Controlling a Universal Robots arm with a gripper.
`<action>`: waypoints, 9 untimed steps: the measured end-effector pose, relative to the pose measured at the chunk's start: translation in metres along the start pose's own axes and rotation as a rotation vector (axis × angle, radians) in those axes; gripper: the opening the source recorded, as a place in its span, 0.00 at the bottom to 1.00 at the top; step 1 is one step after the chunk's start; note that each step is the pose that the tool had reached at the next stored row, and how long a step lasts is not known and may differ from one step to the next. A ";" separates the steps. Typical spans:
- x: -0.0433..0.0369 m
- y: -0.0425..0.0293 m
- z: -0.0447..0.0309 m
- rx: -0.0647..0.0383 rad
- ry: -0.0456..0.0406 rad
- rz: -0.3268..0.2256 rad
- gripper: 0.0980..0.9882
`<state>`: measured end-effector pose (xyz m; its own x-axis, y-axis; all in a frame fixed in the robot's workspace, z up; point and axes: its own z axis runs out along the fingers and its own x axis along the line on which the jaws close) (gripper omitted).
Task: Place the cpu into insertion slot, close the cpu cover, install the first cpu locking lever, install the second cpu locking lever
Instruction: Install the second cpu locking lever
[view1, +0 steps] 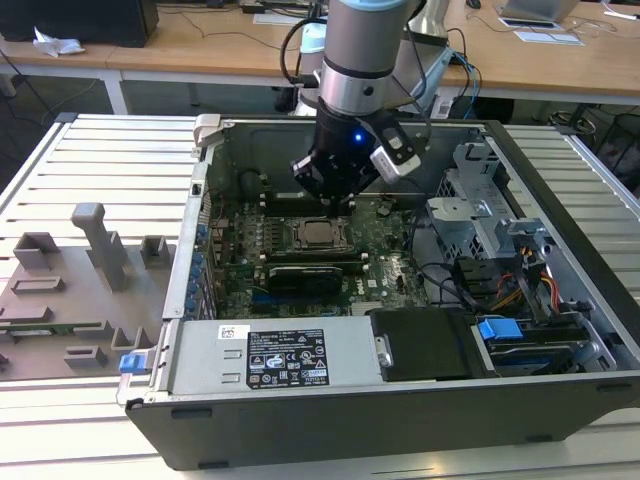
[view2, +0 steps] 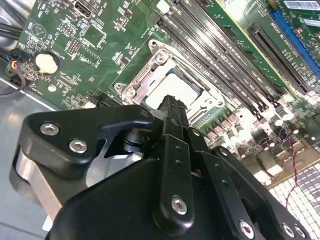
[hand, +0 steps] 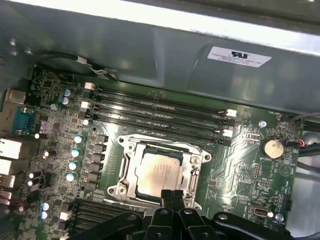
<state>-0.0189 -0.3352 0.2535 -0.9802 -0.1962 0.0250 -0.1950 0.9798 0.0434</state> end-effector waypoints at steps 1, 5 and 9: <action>0.0000 0.0000 -0.0010 0.000 0.0000 0.000 0.01; 0.0002 0.0003 -0.0069 0.000 0.0000 0.000 0.01; 0.0003 0.0005 -0.0113 0.000 0.0000 0.000 0.01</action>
<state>-0.0189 -0.3352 0.2648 -0.9802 -0.1962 0.0250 -0.1950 0.9798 0.0433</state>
